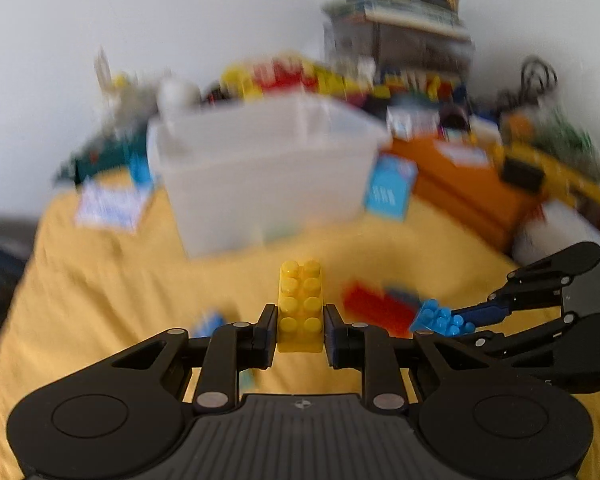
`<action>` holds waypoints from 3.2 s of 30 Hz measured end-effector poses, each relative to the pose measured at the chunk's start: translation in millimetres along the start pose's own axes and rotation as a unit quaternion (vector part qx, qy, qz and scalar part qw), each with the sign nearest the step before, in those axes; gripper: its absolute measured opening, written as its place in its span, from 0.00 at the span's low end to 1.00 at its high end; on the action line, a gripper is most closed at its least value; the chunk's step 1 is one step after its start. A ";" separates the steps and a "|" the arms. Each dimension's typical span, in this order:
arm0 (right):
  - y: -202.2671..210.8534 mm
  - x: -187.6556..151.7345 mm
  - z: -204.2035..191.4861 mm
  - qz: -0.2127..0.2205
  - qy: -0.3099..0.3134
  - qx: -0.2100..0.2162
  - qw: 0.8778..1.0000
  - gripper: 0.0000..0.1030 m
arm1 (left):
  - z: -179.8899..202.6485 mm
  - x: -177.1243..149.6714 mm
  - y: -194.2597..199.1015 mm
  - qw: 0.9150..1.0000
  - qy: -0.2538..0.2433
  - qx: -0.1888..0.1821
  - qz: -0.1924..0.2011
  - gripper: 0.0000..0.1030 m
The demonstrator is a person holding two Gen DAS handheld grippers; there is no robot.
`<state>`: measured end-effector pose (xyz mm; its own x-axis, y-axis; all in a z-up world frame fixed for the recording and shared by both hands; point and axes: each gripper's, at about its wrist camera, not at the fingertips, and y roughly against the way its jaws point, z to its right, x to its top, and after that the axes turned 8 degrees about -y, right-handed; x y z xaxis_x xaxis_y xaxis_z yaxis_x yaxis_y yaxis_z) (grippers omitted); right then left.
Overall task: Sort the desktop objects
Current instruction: 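Carry both blocks over the white bin and open both grippers, then grasp the long red block with the right gripper, then grasp the blue airplane-print round block with the left gripper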
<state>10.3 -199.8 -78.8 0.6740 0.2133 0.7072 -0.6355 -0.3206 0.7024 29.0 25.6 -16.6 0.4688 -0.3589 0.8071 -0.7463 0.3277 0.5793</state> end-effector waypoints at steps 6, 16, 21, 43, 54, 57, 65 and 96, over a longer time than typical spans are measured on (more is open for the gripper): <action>8.5 87.3 22.3 0.146 -0.033 -0.041 0.988 0.26 | -34.3 70.9 -21.5 0.997 0.000 0.041 0.070 0.26; -10.6 125.5 35.5 0.166 -0.036 -0.071 0.983 0.42 | -47.8 101.7 -33.9 0.993 0.008 0.051 0.102 0.49; 1.2 70.2 36.8 0.105 -0.049 -0.036 0.993 0.42 | -36.3 35.9 -15.1 0.999 0.012 0.033 0.026 0.49; -62.5 -8.7 -34.8 -0.014 0.137 -0.130 0.982 0.29 | 21.8 -66.8 6.5 0.993 0.066 0.000 -0.094 0.49; -20.4 -15.1 24.7 -0.105 -0.233 0.142 0.956 0.24 | 21.2 -74.1 12.5 0.992 0.077 0.010 -0.095 0.49; -25.6 -41.6 42.8 -0.136 -0.325 0.175 0.919 0.25 | 25.3 -74.9 9.3 0.993 0.070 0.004 -0.098 0.49; 1.6 -46.7 32.4 -0.093 -0.238 0.075 0.964 0.44 | 37.1 -75.5 4.5 0.993 0.057 -0.012 -0.103 0.49; -8.5 -24.3 -32.5 -0.040 -0.004 -0.007 0.999 0.35 | -43.4 -38.0 -20.1 0.985 0.155 0.039 -0.068 0.49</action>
<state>-12.9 -172.3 -99.4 0.7261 0.2310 0.6476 -0.5844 -0.2889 0.7583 46.7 70.6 -54.0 0.6795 -0.1067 0.7259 -0.6953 0.2223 0.6835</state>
